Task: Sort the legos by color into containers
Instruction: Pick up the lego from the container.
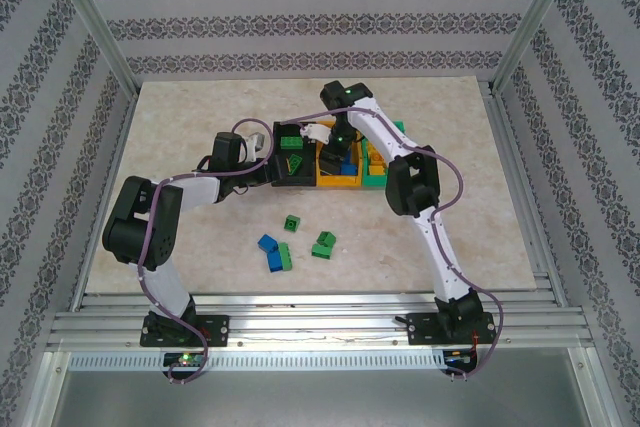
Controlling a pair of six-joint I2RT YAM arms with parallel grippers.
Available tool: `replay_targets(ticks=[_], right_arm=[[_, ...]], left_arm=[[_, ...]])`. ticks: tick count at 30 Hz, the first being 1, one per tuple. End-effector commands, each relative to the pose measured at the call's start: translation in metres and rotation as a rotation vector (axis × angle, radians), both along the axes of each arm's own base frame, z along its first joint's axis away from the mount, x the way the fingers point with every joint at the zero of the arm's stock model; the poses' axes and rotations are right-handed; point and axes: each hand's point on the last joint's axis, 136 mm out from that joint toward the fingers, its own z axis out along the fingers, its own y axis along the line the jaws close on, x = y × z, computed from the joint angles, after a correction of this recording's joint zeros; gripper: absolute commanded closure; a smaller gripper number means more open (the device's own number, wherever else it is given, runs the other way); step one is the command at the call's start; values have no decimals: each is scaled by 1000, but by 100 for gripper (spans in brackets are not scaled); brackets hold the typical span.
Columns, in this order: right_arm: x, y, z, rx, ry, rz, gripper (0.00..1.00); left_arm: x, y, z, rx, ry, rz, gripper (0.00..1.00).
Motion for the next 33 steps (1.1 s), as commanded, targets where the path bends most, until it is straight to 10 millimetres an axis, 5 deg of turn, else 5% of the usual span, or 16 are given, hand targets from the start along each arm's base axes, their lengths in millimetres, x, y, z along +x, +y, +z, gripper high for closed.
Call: replay_targets(ticks=[1, 9, 18, 21, 25, 33], right_arm=[[-2, -23, -38, -121, 85, -90, 46], [22, -29, -25, -77, -11, -194, 51], [1, 11, -28, -5, -7, -67, 45], [3, 10, -31, -23, 3, -76, 50], [2, 6, -24, -13, 17, -99, 74], [5, 1, 25, 56, -86, -135, 78]], left_arm=[[6, -15, 13, -42, -46, -56, 32], [6, -15, 15, -33, -47, -58, 32], [7, -16, 16, -52, -49, -52, 32], [4, -15, 17, -42, -51, -54, 32], [2, -13, 18, -31, -54, -53, 32], [3, -15, 21, -54, -61, -55, 32]])
